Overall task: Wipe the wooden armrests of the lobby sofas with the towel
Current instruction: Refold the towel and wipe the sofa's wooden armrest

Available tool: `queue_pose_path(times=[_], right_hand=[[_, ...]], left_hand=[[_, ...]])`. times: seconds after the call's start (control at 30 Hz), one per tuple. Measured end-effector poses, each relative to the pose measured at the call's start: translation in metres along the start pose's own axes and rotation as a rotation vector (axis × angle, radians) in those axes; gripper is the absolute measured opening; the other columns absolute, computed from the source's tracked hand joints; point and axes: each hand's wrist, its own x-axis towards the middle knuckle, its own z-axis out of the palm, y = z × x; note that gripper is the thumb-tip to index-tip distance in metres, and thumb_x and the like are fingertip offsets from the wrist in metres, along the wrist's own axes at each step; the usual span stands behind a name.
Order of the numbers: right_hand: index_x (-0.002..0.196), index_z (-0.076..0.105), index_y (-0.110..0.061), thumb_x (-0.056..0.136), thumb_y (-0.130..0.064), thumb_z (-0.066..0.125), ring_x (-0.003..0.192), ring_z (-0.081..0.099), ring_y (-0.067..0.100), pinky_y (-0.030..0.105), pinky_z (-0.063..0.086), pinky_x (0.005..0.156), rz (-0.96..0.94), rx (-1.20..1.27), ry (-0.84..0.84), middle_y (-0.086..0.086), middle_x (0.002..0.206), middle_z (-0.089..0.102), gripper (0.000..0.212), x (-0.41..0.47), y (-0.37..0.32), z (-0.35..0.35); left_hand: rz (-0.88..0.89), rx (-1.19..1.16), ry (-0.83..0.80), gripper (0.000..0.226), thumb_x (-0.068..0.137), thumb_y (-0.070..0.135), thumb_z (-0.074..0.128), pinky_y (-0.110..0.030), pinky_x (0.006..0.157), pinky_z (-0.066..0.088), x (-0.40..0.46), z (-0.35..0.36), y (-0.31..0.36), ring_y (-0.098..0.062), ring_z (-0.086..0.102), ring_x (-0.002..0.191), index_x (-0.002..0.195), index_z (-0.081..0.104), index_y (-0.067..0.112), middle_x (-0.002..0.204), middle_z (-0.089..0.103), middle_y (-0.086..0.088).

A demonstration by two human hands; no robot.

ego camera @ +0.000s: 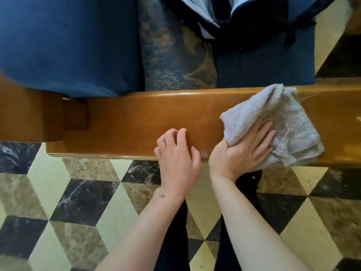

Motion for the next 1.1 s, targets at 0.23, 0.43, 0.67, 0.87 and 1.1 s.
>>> queue_pose_path(times=[0.23, 0.43, 0.67, 0.87, 1.1], right_hand=[[0.160, 0.023, -0.015, 0.078, -0.036, 0.048, 0.158, 0.009, 0.026, 0.047, 0.004, 0.128, -0.441, -0.120, -0.315, 0.007, 0.171, 0.016, 0.088, -0.120, -0.082, 0.050], [0.156, 0.034, -0.016, 0.073, -0.036, 0.040, 0.156, 0.018, 0.023, 0.040, 0.005, 0.126, -0.947, -0.110, -0.565, 0.004, 0.167, 0.027, 0.086, -0.147, -0.106, 0.065], [0.151, 0.046, -0.025, 0.090, -0.030, 0.051, 0.153, 0.029, 0.016, 0.037, 0.011, 0.129, -1.895, -0.142, -0.968, -0.006, 0.161, 0.042, 0.062, -0.025, -0.097, 0.055], [0.151, 0.043, -0.034, 0.091, -0.038, 0.059, 0.154, 0.024, 0.010, 0.040, 0.014, 0.129, -1.847, -0.177, -0.917, -0.013, 0.162, 0.038, 0.062, 0.101, -0.023, 0.008], [0.153, 0.042, -0.030, 0.087, -0.031, 0.060, 0.155, 0.022, 0.010, 0.037, 0.011, 0.129, -1.563, -0.175, -0.780, -0.010, 0.164, 0.034, 0.069, 0.219, 0.105, -0.070]], left_hand=[[-0.338, -0.509, 0.159, 0.039, 0.098, 0.024, 0.049, -0.038, 0.101, 0.041, 0.018, -0.065, -0.144, -0.022, 0.046, 0.120, 0.135, 0.040, 0.015, 0.127, 0.050, -0.003], [-0.537, -0.818, 0.216, 0.048, 0.097, 0.055, 0.039, -0.025, 0.096, 0.042, 0.027, -0.094, -0.183, -0.009, 0.058, 0.118, 0.137, 0.037, 0.029, 0.135, 0.060, 0.009], [-0.572, -0.687, 0.169, 0.050, 0.090, 0.035, 0.071, -0.021, 0.090, 0.043, 0.007, -0.073, -0.152, -0.005, 0.059, 0.106, 0.124, 0.035, 0.030, 0.121, 0.056, 0.011], [-0.457, -0.454, 0.056, 0.050, 0.083, 0.055, 0.072, -0.041, 0.077, 0.056, -0.016, -0.024, -0.021, -0.022, 0.064, 0.094, 0.111, 0.039, 0.031, 0.104, 0.063, 0.002], [-0.166, -0.351, -0.034, 0.046, 0.083, 0.045, 0.075, -0.044, 0.077, 0.057, -0.009, 0.031, 0.139, -0.021, 0.064, 0.094, 0.107, 0.040, 0.029, 0.101, 0.064, 0.001]])
